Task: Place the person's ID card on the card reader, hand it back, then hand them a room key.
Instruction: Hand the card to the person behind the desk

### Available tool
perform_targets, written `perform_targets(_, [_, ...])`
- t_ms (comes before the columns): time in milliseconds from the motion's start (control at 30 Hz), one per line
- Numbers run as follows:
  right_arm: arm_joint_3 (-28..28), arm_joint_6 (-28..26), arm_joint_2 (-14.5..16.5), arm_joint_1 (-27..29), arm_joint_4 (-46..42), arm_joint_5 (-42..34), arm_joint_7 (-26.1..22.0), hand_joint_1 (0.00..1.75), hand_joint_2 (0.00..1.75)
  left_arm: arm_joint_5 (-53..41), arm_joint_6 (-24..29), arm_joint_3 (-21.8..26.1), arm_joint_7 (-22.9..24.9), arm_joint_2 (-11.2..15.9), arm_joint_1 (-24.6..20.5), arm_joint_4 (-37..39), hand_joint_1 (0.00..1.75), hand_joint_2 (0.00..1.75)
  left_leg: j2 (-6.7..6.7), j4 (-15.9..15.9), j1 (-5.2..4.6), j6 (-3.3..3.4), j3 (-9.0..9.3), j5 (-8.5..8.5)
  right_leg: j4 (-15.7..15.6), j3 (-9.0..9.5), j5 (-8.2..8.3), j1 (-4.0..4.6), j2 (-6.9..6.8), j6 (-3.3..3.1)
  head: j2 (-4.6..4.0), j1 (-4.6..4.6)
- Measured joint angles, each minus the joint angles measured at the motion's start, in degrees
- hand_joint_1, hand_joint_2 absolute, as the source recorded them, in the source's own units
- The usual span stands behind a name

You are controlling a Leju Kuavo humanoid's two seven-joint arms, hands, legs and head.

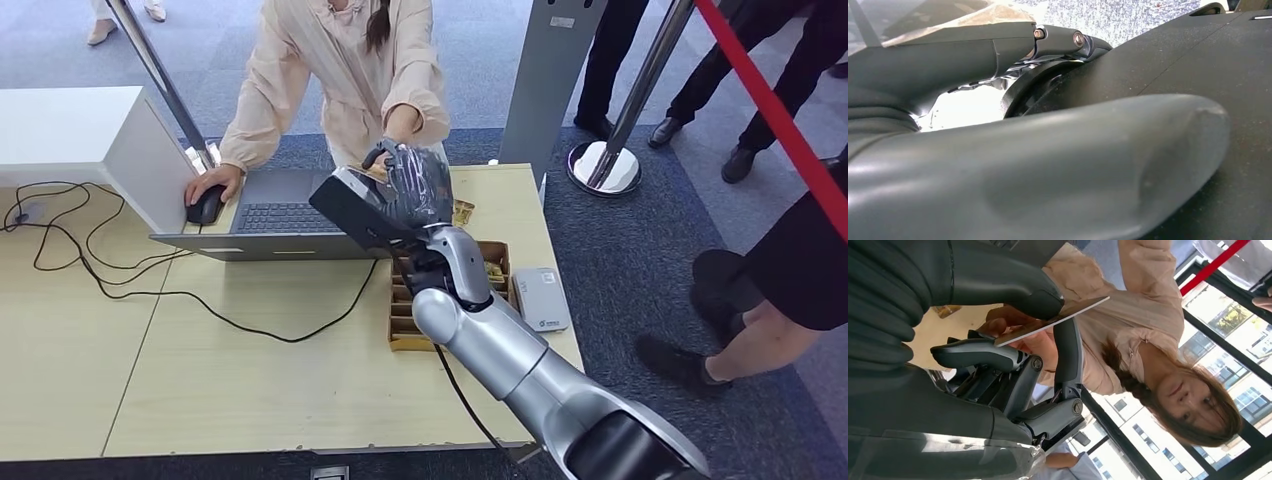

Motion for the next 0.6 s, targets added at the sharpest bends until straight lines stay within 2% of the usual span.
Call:
perform_targets(100, [0.4, 0.0, 0.7, 0.0, 2.2, 0.0, -0.2, 1.74, 1.75, 0.0, 0.0, 0.0, 0.0, 0.0, 0.0, 0.0, 0.00, 0.00, 0.00, 0.0, 0.00, 0.00, 0.00, 0.00, 0.0, 0.00, 0.00, 0.00, 0.00, 0.00, 0.00, 0.00])
perform_targets(167, [0.6, 0.0, 1.2, 0.0, 3.6, 0.0, -0.3, 1.58, 1.75, 0.0, 0.0, 0.0, 0.1, 0.0, 0.0, 0.0, 0.00, 0.00, 0.00, 0.0, 0.00, 0.00, 0.00, 0.00, 0.0, 0.00, 0.00, 0.00, 0.00, 0.00, 0.00, 0.00])
perform_targets(233, [0.9, -0.1, 1.6, 0.0, 5.1, 0.0, -0.5, 0.72, 1.75, 0.0, 0.0, 0.0, 0.1, 0.0, 0.0, 0.0, 0.00, 0.00, 0.00, 0.0, 0.00, 0.00, 0.00, 0.00, 0.0, -0.01, 0.00, 0.00, 0.00, 0.00, 0.00, -0.01])
perform_targets(267, [1.0, -0.1, 1.7, 0.0, 5.8, 0.0, -0.5, 0.36, 1.75, 0.0, 0.0, 0.0, 0.1, 0.0, 0.0, 0.0, 0.00, 0.00, 0.00, 0.0, 0.00, 0.00, 0.01, 0.00, 0.0, -0.01, 0.00, 0.00, 0.00, 0.00, 0.00, -0.01])
perform_targets(300, [1.1, -0.1, 1.8, 0.0, 6.4, 0.0, -0.5, 0.00, 1.31, 0.0, 0.0, 0.0, 0.1, 0.0, 0.0, 0.0, 0.00, 0.00, 0.00, 0.0, 0.00, 0.00, 0.01, 0.00, 0.0, -0.01, 0.00, 0.00, 0.00, 0.00, 0.00, -0.01])
perform_targets(400, [1.3, -0.5, 2.2, 0.0, 7.8, -0.2, -0.6, 0.00, 0.00, 0.0, 0.0, 0.0, 0.2, 0.0, 0.0, 0.0, 0.00, 0.00, 0.00, 0.0, 0.00, 0.00, 0.01, 0.00, 0.0, -0.01, 0.00, 0.00, 0.00, 0.00, 0.00, 0.00])
perform_targets(600, [1.5, -0.7, 2.6, 0.0, 9.6, -2.4, -1.0, 0.00, 0.00, 0.0, 0.0, 0.0, 0.2, 0.0, 0.0, 0.0, 0.00, 0.00, 0.01, 0.0, 0.00, 0.00, 0.01, 0.00, 0.0, -0.01, 0.00, 0.00, 0.00, 0.00, 0.00, 0.01])
